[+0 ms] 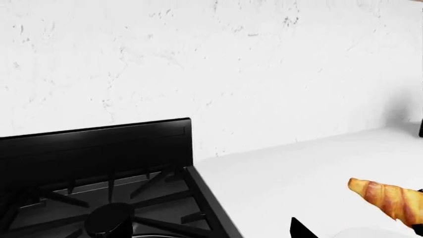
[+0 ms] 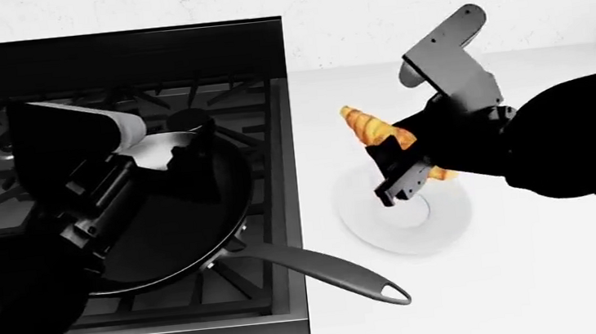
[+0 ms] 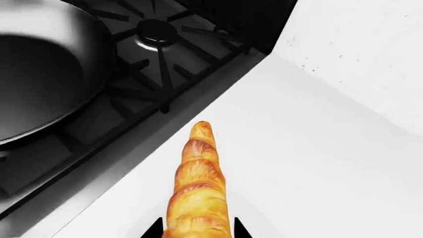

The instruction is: Pick the croissant and place it on the pan. Then turn on the stove to warm the croissant.

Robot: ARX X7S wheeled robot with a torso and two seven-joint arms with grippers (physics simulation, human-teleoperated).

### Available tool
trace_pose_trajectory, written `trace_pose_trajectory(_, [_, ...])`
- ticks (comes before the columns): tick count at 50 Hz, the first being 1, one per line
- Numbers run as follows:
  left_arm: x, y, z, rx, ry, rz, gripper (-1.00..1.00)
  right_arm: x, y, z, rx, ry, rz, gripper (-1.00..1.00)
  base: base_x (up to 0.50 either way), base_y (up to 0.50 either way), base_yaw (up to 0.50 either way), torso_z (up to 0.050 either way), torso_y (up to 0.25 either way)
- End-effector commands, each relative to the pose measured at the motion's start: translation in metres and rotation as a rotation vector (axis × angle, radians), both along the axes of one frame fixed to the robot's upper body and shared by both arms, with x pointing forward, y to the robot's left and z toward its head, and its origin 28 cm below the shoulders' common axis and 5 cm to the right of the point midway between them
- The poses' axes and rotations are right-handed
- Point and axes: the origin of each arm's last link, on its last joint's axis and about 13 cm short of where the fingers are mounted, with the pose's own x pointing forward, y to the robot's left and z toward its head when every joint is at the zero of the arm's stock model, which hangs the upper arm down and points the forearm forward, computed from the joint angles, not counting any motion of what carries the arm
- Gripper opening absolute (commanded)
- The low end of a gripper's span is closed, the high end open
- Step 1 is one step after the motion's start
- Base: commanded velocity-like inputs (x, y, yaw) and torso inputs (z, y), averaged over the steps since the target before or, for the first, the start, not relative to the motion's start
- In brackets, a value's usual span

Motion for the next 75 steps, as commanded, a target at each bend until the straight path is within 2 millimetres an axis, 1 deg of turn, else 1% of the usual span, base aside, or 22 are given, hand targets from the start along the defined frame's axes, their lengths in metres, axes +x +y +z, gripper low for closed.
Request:
trace_pose_trajectory(1, [-0.004,0.000,0.001,-0.004,-0.007,-0.002,1.00,-0.020,0.004,0.015,0.042,-0.128,-0.011,-1.00,0.00,0.00,0.00,0.000,0.000])
trace_pose_trajectory(6, [-0.006,0.001,0.002,-0.004,-0.010,0.002,1.00,-0.027,0.005,0.018,0.049,-0.150,-0.012,-1.00,0.00,0.00,0.00,0.000,0.000])
trace_pose_trajectory(15, [-0.008,0.001,0.002,-0.002,-0.011,0.004,1.00,-0.027,0.005,0.017,0.045,-0.163,-0.004,-1.00,0.00,0.00,0.00,0.000,0.000])
trace_pose_trajectory(26, [-0.006,0.001,0.000,-0.003,-0.004,0.005,1.00,-0.026,0.006,0.016,0.016,-0.180,0.003,-1.00,0.00,0.50,0.00,0.000,0.000])
trace_pose_trajectory(59, [-0.002,-0.001,-0.002,-0.003,0.004,-0.005,1.00,-0.022,0.007,0.017,0.000,-0.178,0.012,-1.00,0.00,0.50,0.00,0.000,0.000])
trace_pose_trajectory(69, [-0.002,0.000,-0.003,-0.004,0.004,-0.007,1.00,-0.021,0.008,0.018,-0.011,-0.163,0.015,-1.00,0.00,0.01,0.00,0.000,0.000])
trace_pose_trajectory(75, [-0.001,0.000,-0.004,-0.004,0.007,-0.005,1.00,-0.013,0.006,0.020,-0.039,-0.120,0.011,-1.00,0.00,0.00,0.00,0.000,0.000])
